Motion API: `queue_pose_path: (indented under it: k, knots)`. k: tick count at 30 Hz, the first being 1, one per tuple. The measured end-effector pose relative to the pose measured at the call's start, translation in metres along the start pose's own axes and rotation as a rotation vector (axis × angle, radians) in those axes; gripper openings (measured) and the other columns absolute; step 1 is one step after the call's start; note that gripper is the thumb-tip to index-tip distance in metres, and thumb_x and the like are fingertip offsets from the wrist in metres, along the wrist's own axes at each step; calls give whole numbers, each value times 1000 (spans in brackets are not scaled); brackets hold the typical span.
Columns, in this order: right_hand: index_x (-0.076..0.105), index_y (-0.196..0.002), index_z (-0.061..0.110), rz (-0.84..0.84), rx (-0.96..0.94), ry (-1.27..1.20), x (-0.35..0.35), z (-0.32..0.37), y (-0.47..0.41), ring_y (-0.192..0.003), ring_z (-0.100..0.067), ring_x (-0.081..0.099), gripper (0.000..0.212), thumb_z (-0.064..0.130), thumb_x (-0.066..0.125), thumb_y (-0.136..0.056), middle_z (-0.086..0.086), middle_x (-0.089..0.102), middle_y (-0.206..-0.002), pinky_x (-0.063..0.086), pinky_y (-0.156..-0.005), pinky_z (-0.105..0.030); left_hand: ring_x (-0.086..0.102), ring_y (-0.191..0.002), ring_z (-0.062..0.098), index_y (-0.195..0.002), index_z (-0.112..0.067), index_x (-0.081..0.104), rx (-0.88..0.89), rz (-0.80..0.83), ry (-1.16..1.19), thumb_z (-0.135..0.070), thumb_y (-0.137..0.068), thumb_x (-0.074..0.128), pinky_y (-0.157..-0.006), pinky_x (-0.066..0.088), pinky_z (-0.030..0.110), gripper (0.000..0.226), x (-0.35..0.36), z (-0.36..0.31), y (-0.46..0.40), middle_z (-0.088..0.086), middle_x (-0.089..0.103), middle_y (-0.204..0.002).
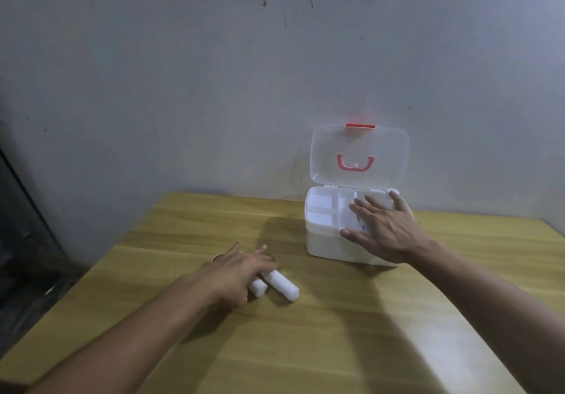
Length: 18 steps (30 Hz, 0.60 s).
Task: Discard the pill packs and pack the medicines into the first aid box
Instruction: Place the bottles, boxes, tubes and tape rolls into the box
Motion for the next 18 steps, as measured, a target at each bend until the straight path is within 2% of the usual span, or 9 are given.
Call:
queue_pose_path:
  k: [4,6,7,9,12,18]
  knots:
    - [34,-146,21,-20,-8,17,-1,0,0,-146,-16,23,97,79,-3,-78,1,35,-154,4,-118,-51,26,-142,4,-115,-21,58,15,-13,-23,-3,-77,58,-119,7,35,42,-7,-2,-5,-7,56,-130]
    - [34,-146,21,-17,-8,14,-2,0,1,-145,-16,24,97,79,-4,-78,1,36,-154,4,-118,-51,47,-126,14,-105,-20,61,4,-29,-33,-10,-76,60,-110,29,31,32,-10,-3,-7,-5,60,-117]
    - [34,-146,21,-16,-8,10,-3,0,1,-145,-16,24,98,80,-4,-78,1,36,-154,4,-118,-52,54,-112,18,-100,-22,61,-9,-42,-25,-14,-75,60,-98,40,31,26,-11,-2,-8,-5,61,-110]
    - [34,-146,19,-15,-10,-4,-4,0,2,-145,-16,24,98,80,-3,-78,0,36,-154,3,-118,-52,56,-97,17,-98,-27,58,-38,-53,13,-25,-74,60,-83,49,36,24,-10,-1,-10,-8,59,-105]
    - [34,-146,19,-4,-6,-29,-7,1,2,-146,-17,23,97,80,-1,-78,0,35,-154,2,-119,-53,54,-93,13,-97,-37,49,-66,-38,29,-39,-70,57,-81,51,41,28,-4,2,-13,-14,53,-104]
    - [36,-145,21,-18,-14,-56,-6,-1,3,-146,-16,23,100,81,-6,-76,-1,36,-154,2,-119,-52,52,-89,14,-86,-38,38,-70,-60,62,-35,-73,54,-78,52,44,21,-4,-4,-17,-13,49,-96]
Point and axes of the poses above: each hand's wrist, its own y-axis away from the middle knuckle, its own x-axis out of the palm, z = x × y, the point moved 1 cm from there along -y, towards the middle knuckle
